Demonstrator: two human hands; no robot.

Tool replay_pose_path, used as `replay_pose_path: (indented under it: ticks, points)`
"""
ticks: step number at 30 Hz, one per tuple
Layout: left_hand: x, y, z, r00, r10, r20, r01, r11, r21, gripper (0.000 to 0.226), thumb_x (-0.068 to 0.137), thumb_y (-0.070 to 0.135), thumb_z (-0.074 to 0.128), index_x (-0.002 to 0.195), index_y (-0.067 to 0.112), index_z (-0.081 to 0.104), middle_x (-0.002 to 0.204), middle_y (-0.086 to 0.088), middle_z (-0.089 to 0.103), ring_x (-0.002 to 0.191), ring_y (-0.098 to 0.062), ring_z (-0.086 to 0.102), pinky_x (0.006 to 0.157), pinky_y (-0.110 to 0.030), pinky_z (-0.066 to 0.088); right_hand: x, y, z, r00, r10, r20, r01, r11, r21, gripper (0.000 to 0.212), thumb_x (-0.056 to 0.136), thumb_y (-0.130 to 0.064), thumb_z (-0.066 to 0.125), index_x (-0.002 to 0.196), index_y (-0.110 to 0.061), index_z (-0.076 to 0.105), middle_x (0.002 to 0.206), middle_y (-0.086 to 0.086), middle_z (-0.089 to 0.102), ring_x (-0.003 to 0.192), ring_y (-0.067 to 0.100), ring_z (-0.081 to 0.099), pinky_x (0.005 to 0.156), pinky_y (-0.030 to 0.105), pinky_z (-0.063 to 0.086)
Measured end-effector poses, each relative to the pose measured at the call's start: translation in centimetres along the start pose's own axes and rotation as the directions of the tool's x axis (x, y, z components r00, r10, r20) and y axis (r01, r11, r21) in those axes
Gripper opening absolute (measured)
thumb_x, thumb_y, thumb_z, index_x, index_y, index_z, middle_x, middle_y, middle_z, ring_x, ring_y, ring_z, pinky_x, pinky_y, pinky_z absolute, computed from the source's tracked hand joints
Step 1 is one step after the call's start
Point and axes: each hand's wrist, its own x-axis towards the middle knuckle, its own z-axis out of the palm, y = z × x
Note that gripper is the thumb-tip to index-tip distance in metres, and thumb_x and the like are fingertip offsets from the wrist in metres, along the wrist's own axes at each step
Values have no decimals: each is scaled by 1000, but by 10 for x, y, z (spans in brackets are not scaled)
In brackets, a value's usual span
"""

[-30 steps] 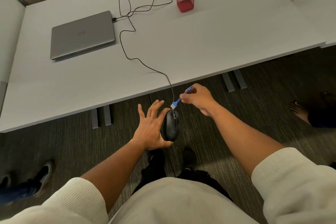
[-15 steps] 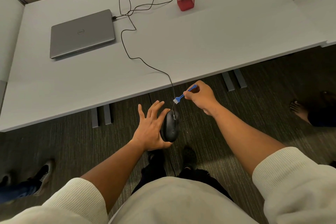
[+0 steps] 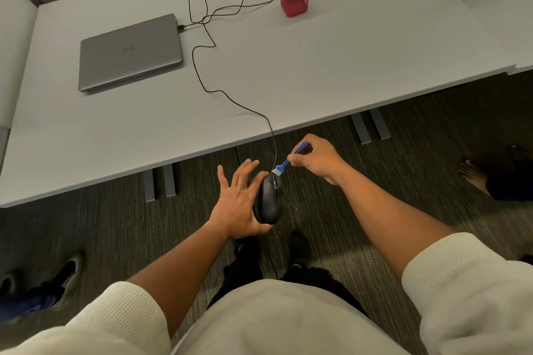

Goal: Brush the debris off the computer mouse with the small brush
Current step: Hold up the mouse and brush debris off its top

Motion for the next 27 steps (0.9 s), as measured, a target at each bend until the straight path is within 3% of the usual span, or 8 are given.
replay_pose_path:
  ticks: [4, 8, 12, 17, 19, 23, 27]
  points:
    - [0, -1, -1, 1000, -1, -14, 1, 1000, 3, 122, 58, 91, 53, 154, 24, 21, 164, -8, 2, 154, -30, -5, 113, -73, -12, 2, 4, 0, 982, 39, -184, -19, 994, 112, 20, 85, -11, 77, 99, -12, 62, 92, 4, 66, 80, 9, 65, 63, 18, 48]
    - [-1, -1, -2, 1000, -9, -29, 8, 1000, -9, 121, 59, 91, 53, 154, 23, 23, 163, -8, 3, 154, -31, -4, 113, -73, -13, 2, 4, -6, 999, 21, 30, -30, 943, 330, 24, 80, -4, 80, 97, -8, 63, 99, 13, 69, 89, 20, 75, 78, 31, 62]
    - [-1, 0, -3, 999, -13, -31, 12, 1000, -19, 121, 59, 91, 52, 155, 23, 23, 163, -7, 2, 154, -30, -4, 113, -73, -13, 2, 2, -1, 989, -2, 147, -42, 955, 293, 27, 78, -3, 81, 97, -7, 63, 101, 15, 70, 86, 17, 76, 72, 26, 61]
    - [-1, -3, -3, 999, -14, -35, 13, 1000, -26, 121, 59, 91, 53, 154, 23, 24, 163, -8, 5, 154, -31, -3, 112, -73, -13, 5, 5, 2, 999, 33, 25, -38, 977, 208, 26, 81, -4, 79, 98, -9, 61, 100, 12, 68, 87, 18, 74, 76, 33, 64]
    - [-1, -4, -3, 999, -17, -44, 15, 999, -38, 121, 59, 91, 54, 154, 23, 24, 163, -8, 6, 154, -31, -2, 112, -73, -13, 5, 5, -1, 999, 31, 42, -41, 966, 255, 26, 81, -2, 79, 97, -9, 60, 102, 13, 67, 92, 20, 73, 79, 36, 64]
    - [-1, -4, -2, 999, -24, -47, 22, 999, -46, 121, 59, 91, 55, 154, 23, 24, 163, -8, 6, 154, -31, -2, 113, -74, -10, 1, -1, 0, 992, 7, 127, -52, 937, 347, 26, 78, 1, 80, 96, -6, 61, 102, 15, 68, 91, 21, 75, 74, 28, 62]
    - [0, -6, -3, 998, -34, -52, 31, 998, -57, 121, 58, 91, 56, 153, 23, 25, 163, -8, 7, 154, -30, -2, 113, -74, -10, 1, 1, 3, 996, 33, 84, -55, 957, 285, 25, 81, -1, 78, 98, -6, 60, 102, 15, 68, 89, 20, 74, 74, 28, 63]
